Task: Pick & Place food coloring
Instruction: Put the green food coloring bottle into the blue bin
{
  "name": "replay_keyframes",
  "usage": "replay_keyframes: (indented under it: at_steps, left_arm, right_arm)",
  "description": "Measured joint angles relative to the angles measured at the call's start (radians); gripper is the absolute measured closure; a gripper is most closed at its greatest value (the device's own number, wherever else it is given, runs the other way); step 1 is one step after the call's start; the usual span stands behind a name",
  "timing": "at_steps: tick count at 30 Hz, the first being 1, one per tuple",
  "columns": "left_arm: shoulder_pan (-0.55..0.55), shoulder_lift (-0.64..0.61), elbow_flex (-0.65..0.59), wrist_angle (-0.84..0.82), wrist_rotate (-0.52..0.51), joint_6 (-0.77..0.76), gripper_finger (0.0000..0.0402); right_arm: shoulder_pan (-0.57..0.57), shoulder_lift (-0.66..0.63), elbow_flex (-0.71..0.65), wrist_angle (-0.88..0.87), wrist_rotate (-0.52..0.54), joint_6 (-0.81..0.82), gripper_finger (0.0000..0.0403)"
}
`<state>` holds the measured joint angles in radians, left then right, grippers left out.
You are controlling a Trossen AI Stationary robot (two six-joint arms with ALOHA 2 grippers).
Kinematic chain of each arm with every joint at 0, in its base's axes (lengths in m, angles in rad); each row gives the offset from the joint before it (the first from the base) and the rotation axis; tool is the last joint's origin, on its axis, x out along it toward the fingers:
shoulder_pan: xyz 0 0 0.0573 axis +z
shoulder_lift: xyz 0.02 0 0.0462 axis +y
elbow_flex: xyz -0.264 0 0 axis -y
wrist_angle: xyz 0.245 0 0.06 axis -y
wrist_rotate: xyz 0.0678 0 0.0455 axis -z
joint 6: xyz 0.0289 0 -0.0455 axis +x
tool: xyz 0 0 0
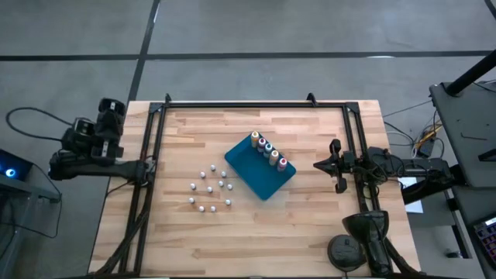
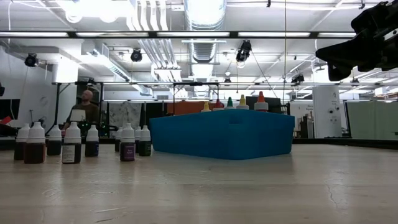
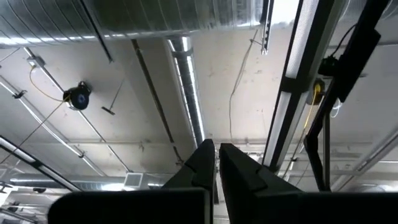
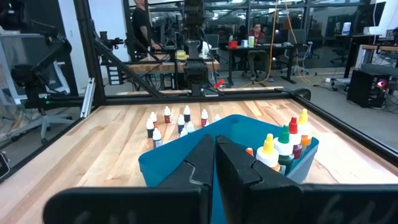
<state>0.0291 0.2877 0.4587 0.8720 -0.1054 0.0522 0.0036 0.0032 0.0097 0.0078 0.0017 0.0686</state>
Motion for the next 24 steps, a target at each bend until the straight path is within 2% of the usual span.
replay_keyframes:
  at_steps: [10,19,24]
  left_arm:
    - [0.000,0.203,0.239,-0.047,0.001,-0.036,0.0402]
    - [0.000,0.335,0.478,-0.442,0.001,-0.026,0.0402]
    - [0.000,0.388,0.585,-0.607,0.001,-0.041,0.0402]
  right_arm:
    - [0.000,0.000,0.000,0.000,0.000,0.001,0.0394]
    - [0.000,0.000,0.000,0.000,0.000,0.002,0.0394]
    - [0.000,0.000,0.000,0.000,0.000,0.002,0.0394]
